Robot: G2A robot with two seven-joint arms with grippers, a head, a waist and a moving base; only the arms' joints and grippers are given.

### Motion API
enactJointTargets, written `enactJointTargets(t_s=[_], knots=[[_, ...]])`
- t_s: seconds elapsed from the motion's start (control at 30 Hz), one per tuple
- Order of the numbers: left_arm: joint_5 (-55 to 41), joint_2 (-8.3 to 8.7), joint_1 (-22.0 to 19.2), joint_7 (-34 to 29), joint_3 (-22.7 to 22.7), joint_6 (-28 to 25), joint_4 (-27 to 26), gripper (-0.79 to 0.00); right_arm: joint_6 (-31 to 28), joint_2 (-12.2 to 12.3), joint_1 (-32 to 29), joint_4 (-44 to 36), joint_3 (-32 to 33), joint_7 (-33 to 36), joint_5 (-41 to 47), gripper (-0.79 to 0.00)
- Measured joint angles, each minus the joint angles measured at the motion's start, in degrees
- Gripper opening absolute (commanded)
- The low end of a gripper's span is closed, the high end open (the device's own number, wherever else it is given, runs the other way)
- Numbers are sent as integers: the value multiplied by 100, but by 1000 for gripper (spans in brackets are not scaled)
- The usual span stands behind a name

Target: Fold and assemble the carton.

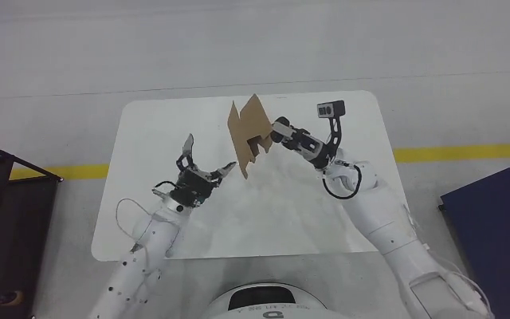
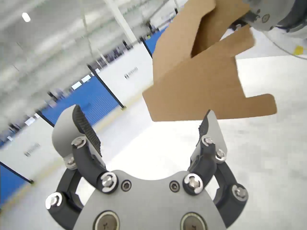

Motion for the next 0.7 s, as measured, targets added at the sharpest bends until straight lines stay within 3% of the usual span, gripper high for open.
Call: enactJointTargets(t_s=[0.13, 0.37, 0.7], knots=[[801, -46, -190, 595, 285, 779, 456, 0, -8, 0, -37, -75, 41, 286, 530, -785], [1164, -103, -389, 662, 449, 1329, 856, 0, 28, 8, -98, -187, 134, 554, 854, -785], [1634, -317, -899, 928, 1026, 2811, 1420, 0, 267, -24, -182, -355, 27, 847, 1106, -785]])
